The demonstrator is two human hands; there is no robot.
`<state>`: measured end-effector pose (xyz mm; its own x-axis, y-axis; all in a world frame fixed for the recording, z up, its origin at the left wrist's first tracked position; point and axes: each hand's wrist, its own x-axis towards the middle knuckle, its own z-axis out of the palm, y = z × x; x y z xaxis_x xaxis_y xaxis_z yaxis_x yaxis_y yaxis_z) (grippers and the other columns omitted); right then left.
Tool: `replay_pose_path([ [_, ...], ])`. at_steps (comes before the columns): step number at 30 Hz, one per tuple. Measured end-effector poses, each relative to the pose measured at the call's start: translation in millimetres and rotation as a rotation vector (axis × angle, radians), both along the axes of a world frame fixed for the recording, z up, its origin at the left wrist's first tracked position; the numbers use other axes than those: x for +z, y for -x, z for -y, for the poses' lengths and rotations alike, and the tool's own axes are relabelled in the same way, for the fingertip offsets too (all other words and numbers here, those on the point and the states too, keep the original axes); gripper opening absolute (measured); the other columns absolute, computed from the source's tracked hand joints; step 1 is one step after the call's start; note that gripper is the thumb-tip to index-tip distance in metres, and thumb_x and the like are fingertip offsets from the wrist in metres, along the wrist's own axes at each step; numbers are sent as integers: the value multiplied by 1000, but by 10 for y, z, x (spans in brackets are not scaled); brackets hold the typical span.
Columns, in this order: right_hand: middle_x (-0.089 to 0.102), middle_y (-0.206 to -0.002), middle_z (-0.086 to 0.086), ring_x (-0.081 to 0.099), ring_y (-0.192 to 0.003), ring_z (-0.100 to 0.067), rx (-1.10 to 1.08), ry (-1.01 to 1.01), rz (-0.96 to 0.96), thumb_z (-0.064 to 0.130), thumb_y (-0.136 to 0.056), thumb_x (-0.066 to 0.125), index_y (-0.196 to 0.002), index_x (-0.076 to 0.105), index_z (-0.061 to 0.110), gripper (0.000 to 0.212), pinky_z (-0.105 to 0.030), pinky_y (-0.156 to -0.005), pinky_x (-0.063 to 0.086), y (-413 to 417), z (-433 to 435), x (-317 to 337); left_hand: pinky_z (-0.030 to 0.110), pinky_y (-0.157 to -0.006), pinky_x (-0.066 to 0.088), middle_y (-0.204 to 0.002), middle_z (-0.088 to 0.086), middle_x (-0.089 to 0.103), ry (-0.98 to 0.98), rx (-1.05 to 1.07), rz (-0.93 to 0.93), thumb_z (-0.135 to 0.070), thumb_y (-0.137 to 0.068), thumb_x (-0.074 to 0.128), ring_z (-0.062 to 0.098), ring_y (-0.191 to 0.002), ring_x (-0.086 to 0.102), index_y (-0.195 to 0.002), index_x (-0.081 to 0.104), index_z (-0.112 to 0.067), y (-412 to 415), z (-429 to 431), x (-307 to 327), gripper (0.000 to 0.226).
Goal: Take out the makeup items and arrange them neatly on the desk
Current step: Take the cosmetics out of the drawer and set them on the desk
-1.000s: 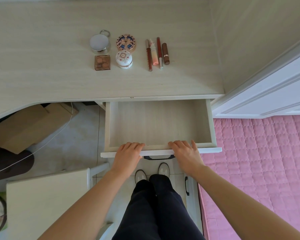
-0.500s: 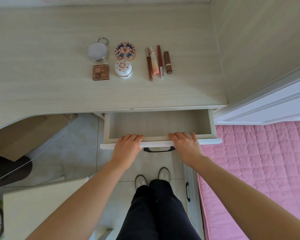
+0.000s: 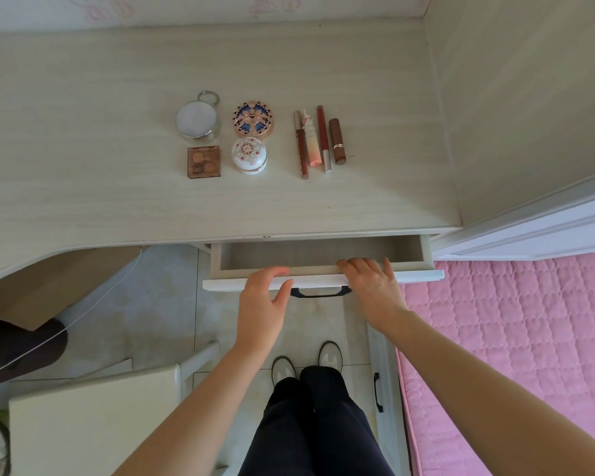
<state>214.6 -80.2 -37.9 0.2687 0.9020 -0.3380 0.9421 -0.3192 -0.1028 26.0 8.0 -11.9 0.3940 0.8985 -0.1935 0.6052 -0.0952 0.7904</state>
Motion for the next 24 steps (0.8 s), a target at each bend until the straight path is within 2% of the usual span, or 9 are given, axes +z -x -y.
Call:
replay_pose_path([
  [3, 66, -105, -3, 62, -101, -28, -120, -154, -40, -8, -56, 79, -112, 63, 15, 63, -53, -97, 46, 32, 34, -60, 17, -81, 46, -91, -12, 70, 337, 274, 85, -21, -88, 65, 2, -93, 62, -89, 70, -21, -53, 6, 78, 5],
  [5, 66, -104, -5, 62, -99, -29, -213, -280, -60, -10, -59, 75, -106, 65, 11, 52, -46, -91, 51, 104, 88, -21, 28, -84, 50, -88, -5, 71, 563, 463, 100, -22, -86, 65, 12, -91, 66, -82, 69, -18, -45, -21, 37, 8],
  [8, 64, -108, -6, 59, -102, -28, -379, -400, -88, -2, -71, 72, -108, 63, 7, 38, -40, -83, 53, 227, 208, 112, 35, -84, 53, -94, 8, 71, 916, 718, 207, -25, -91, 63, 20, -90, 68, -90, 64, -6, -26, -106, -36, 19],
  [10, 58, -107, 0, 52, -100, -22, -614, -357, -277, 9, -85, 63, -109, 58, 9, 25, -38, -80, 50, 263, 297, 227, 37, -82, 53, -99, 13, 68, 1066, 824, 293, -25, -93, 62, 26, -92, 68, -101, 58, -3, -14, -173, -43, 25],
  [12, 54, -89, 2, 51, -82, -18, -1005, -284, -516, 19, -92, 55, -97, 57, 8, 11, -35, -77, 46, 188, 311, 268, 39, -80, 54, -104, 16, 65, 1126, 893, 354, -23, -92, 63, 31, -91, 68, -110, 54, -3, 5, -233, -59, 28],
  [14, 58, -77, -6, 59, -75, -24, -1440, -208, -769, 25, -94, 52, -96, 57, -3, 29, -43, -80, 53, 71, 262, 295, 41, -78, 55, -109, 19, 61, 1142, 946, 402, -19, -91, 65, 33, -91, 66, -116, 52, -2, 14, -290, -71, 33],
  [16, 61, -103, -20, 63, -98, -38, -1780, -216, -1171, 22, -96, 52, -120, 49, 2, 31, -56, -91, 50, -39, 197, 307, 44, -82, 54, -114, 24, 56, 1162, 986, 453, -11, -90, 64, 36, -97, 63, -118, 48, 0, 25, -359, -84, 34],
  [19, 48, -132, -21, 56, -111, -47, -1972, -338, -1480, 14, -99, 47, -138, 38, 12, 40, -60, -90, 47, -188, 107, 283, 51, -92, 49, -109, 26, 57, 1216, 1032, 595, -2, -95, 54, 40, -110, 57, -106, 50, 4, 19, -446, -51, 13],
  [24, 51, -126, -25, 56, -101, -49, -2051, -344, -1552, 9, -98, 47, -128, 41, 5, 31, -60, -63, 50, -423, -43, 113, 51, -91, 50, -106, 24, 60, 1194, 1022, 610, 0, -96, 51, 38, -105, 60, -98, 53, 4, -2, -464, -48, 6],
])
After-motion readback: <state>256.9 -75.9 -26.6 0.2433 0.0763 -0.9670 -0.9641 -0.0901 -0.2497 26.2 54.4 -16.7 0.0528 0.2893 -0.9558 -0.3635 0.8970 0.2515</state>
